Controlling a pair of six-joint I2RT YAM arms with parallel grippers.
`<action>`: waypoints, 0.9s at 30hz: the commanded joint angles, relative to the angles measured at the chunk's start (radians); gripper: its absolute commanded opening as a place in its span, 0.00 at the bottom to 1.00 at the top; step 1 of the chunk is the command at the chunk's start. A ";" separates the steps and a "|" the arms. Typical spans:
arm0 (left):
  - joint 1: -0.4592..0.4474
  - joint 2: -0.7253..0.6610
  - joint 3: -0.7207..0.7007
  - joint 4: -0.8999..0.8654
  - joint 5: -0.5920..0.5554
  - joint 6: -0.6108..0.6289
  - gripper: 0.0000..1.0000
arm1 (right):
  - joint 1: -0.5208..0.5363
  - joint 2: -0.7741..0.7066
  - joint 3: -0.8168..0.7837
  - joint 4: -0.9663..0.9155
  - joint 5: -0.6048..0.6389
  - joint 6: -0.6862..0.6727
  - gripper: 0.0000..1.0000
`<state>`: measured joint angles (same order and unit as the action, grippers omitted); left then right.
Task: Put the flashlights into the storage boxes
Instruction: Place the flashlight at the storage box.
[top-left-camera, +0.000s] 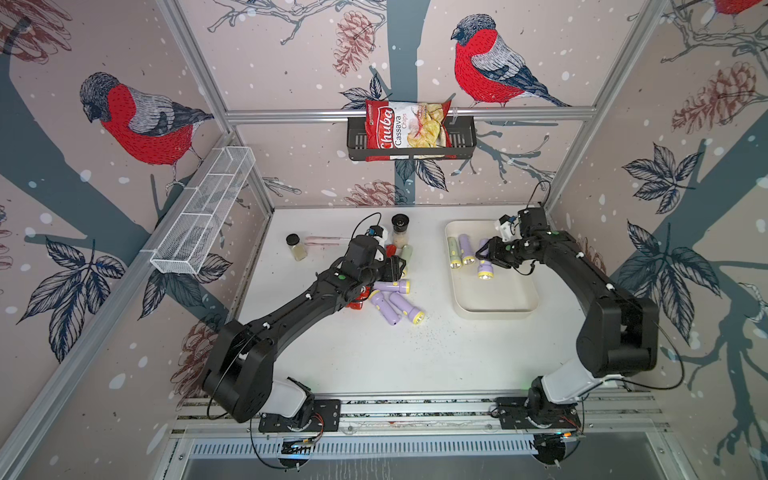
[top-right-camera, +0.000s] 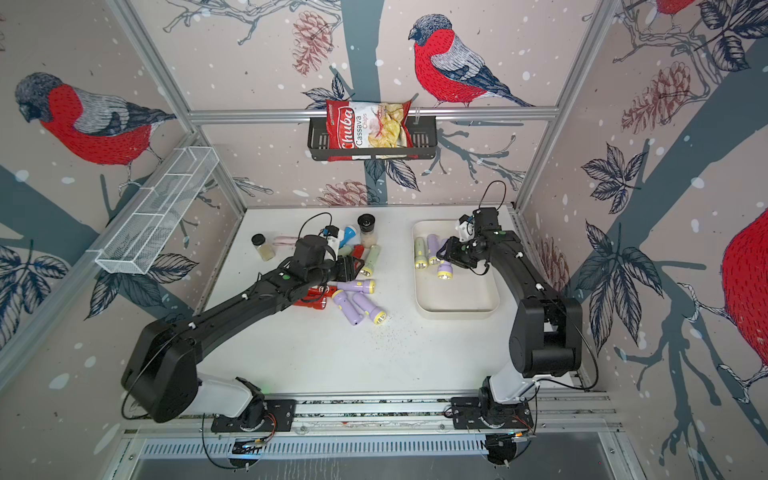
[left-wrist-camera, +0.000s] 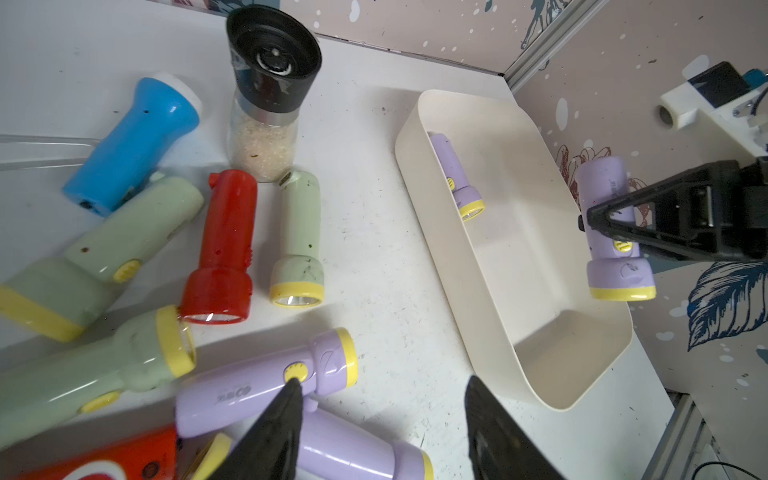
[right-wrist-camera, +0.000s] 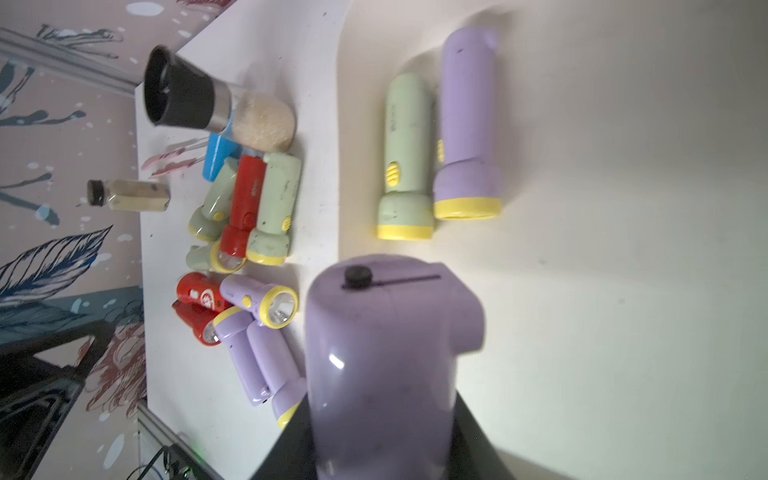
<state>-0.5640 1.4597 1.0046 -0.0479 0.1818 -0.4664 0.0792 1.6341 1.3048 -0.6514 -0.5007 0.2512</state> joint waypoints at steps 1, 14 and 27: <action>-0.002 0.048 0.056 0.037 0.033 0.028 0.62 | -0.030 0.055 0.056 -0.041 0.077 -0.046 0.30; -0.001 0.237 0.221 0.016 0.071 0.045 0.62 | -0.040 0.426 0.401 -0.097 0.183 -0.134 0.31; -0.002 0.290 0.261 0.014 0.084 0.041 0.62 | 0.000 0.676 0.685 -0.180 0.217 -0.194 0.33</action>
<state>-0.5652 1.7428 1.2564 -0.0463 0.2539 -0.4374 0.0704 2.2902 1.9675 -0.7959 -0.2890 0.0807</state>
